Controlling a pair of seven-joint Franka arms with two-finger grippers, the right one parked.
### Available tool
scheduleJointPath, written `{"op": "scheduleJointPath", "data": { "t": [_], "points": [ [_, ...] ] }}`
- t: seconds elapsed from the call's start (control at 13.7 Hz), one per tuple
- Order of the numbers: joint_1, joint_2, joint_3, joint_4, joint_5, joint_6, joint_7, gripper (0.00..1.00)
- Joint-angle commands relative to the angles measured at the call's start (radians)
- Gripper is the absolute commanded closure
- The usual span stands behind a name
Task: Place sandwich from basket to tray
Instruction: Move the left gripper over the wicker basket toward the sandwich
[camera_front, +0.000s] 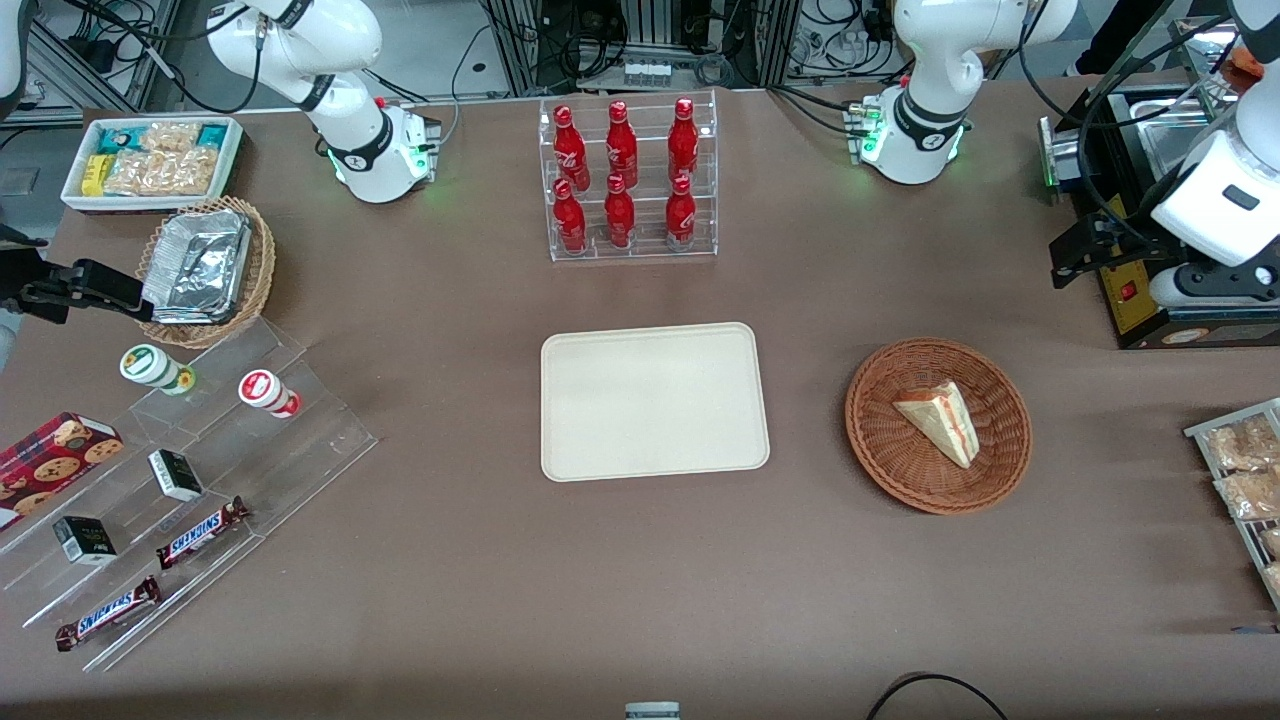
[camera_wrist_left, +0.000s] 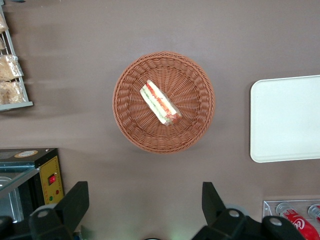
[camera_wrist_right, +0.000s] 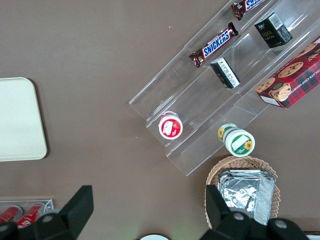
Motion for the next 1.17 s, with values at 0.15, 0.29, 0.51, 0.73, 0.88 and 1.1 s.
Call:
{"op": "scheduleJointPath", "data": {
  "t": [0.15,0.29,0.51,0.73,0.88,1.1],
  "points": [
    [0.003,0.000,0.024,0.020,-0.012,-0.026,0.042,0.00],
    [0.003,0.012,0.026,0.014,-0.001,-0.009,0.040,0.00],
    [0.001,0.073,0.026,-0.029,-0.006,0.020,0.028,0.00],
    [0.001,0.057,0.026,-0.220,-0.015,0.223,-0.058,0.00],
    [0.001,0.066,0.024,-0.329,-0.015,0.381,-0.177,0.00],
    [-0.005,0.058,0.021,-0.500,-0.015,0.613,-0.360,0.00]
  ]
}}
